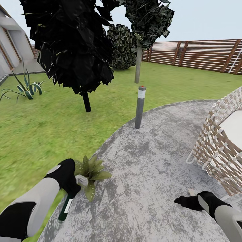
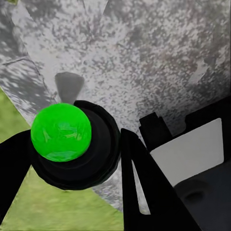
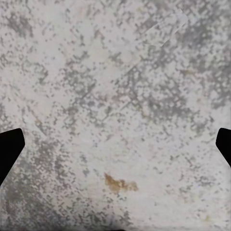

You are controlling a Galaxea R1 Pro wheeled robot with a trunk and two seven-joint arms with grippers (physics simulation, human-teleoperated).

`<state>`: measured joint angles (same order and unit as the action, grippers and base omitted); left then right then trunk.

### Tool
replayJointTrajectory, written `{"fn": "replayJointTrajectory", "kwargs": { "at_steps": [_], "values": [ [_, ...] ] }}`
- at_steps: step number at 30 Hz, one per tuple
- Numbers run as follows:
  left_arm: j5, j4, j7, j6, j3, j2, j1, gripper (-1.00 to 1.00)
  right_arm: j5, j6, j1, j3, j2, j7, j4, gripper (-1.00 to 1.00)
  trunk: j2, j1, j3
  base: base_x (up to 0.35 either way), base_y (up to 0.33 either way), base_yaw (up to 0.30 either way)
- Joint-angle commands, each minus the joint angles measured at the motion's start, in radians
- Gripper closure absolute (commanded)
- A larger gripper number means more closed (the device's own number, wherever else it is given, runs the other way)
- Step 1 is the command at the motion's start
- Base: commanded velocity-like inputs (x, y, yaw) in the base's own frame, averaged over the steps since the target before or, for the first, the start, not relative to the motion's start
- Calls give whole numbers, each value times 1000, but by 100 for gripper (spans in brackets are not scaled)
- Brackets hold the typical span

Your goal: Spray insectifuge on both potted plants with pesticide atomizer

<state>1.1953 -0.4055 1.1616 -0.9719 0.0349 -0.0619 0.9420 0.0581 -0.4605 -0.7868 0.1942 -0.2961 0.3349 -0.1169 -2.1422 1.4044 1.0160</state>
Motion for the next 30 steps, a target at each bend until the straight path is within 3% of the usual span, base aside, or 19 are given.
{"fn": "replayJointTrajectory", "kwargs": {
  "at_steps": [1,14,24,30],
  "values": [
    [10,-11,10,-6,3,2,1,100,6,-6,0,7,0,4,-2,-100,0,0,1,0,0,0],
    [13,-27,12,-8,3,49,11,100,6,-6,0,7,0,4,-2,-100,0,0,1,0,0,0],
    [13,-27,39,-9,5,52,74,100,6,-6,0,7,0,4,-1,-100,0,0,1,0,0,0],
    [15,-27,105,-8,5,52,113,100,7,-6,0,7,0,4,-1,-100,0,0,1,0,0,0]
  ]
}}
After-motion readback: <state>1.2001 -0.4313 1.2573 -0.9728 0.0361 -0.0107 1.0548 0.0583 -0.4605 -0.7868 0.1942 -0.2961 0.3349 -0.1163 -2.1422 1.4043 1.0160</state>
